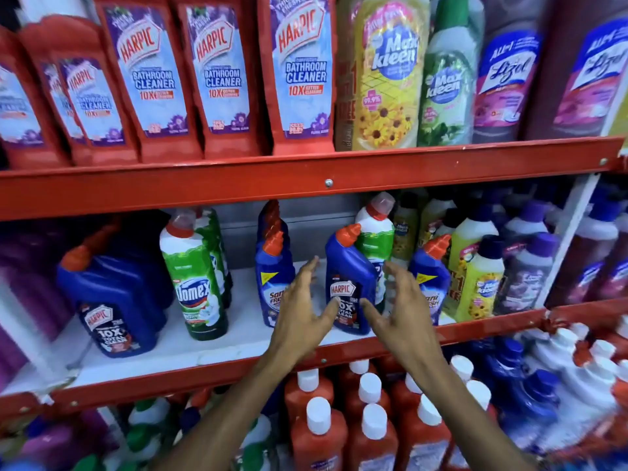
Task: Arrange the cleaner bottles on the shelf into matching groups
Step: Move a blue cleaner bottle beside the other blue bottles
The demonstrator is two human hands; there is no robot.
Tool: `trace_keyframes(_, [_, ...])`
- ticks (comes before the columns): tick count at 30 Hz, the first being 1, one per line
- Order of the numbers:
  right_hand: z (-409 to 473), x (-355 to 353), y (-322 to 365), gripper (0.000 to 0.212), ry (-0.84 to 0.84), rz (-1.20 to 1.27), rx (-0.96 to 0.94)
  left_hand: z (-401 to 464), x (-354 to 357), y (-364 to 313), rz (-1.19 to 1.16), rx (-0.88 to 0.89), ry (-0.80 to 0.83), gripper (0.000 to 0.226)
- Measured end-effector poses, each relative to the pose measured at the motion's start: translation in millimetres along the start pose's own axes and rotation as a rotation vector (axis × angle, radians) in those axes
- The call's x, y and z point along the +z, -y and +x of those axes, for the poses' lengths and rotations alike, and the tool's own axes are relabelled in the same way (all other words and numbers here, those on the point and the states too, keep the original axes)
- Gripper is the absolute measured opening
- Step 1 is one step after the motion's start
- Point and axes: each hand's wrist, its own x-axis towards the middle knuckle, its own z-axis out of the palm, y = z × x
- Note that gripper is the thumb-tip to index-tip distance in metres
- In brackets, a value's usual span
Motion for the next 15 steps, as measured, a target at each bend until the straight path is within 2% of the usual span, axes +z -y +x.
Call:
trace_keyframes(4, [7.1,11.4,-5.6,0.061,0.084,0.08,0.094,16.8,17.8,-0.9,-0.178,-0.165,0.026,0.067])
trace_keyframes(9, [11.7,18.4,-16.2,0.043,0.011,0.166,0.108,12.5,25.6,8.4,-0.276,-0.151,-0.085,0.062])
trace_keyframes(15, [-11.0,10.3,12.4,0.043,-0.019,0.312,0.034,-24.4,-1.1,-1.5,-0.315,-0.093,-0.276,0.069])
